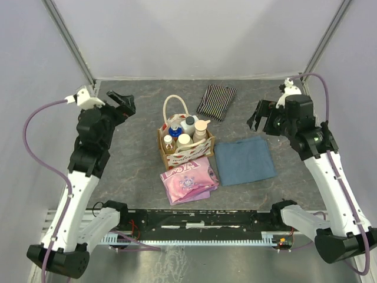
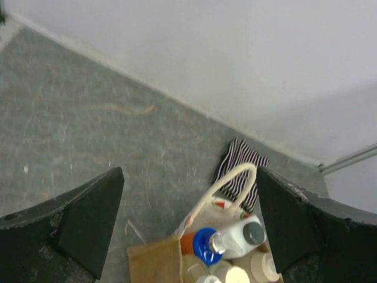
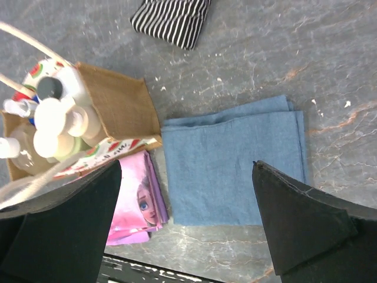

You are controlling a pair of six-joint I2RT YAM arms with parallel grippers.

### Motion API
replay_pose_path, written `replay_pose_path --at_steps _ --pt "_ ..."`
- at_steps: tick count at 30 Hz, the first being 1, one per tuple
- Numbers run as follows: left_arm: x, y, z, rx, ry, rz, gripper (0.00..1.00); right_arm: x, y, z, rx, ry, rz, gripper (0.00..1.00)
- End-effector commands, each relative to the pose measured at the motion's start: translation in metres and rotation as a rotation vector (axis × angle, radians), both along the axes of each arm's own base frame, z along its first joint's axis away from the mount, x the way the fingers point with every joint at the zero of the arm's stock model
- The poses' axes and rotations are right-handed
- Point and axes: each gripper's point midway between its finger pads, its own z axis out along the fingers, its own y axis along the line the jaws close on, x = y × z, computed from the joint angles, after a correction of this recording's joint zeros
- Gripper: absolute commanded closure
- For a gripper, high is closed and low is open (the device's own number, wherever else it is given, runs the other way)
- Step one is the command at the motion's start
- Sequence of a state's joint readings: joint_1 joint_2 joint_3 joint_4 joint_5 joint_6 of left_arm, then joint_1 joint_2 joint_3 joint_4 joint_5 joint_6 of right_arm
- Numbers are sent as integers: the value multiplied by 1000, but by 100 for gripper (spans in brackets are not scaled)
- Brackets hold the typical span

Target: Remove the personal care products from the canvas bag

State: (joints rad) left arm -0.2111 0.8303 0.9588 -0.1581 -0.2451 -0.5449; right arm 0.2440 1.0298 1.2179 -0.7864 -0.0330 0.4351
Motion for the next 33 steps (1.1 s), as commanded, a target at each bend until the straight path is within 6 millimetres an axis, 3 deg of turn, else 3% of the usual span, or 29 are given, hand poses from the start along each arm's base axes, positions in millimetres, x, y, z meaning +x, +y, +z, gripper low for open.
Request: replay_pose_path --at_steps 1,2,5,6,10,15,19,21,26,30,33 --pt "-9 -2 -55 -119 394 68 0 1 1 17 18 68 -28 0" --pt "-13 4 -66 -126 460 108 1 1 2 18 13 74 -14 0" --pt "-15 -31 -74 -171 480 -82 1 -2 -1 22 -20 50 2 0" --pt "-18 -34 -75 -197 479 -89 0 -4 -4 24 -28 39 -3 0" --pt "-34 -33 -71 -220 462 -96 1 -5 -2 30 -27 35 14 0" --pt "-39 -21 -77 -103 555 -66 0 6 -9 32 -103 -1 29 0" --pt "-33 -18 -82 -3 636 -80 0 11 32 39 16 -15 221 0" --pt "-27 -20 -87 35 664 -108 1 12 44 33 59 28 271 0" --pt "-15 -35 -88 52 659 -201 0 7 52 -12 70 242 282 0" --pt "-11 -34 -81 65 605 -197 0 -4 35 -82 -48 502 181 0" --pt "-9 -29 -86 81 630 -173 0 -6 33 -115 -140 583 150 0"
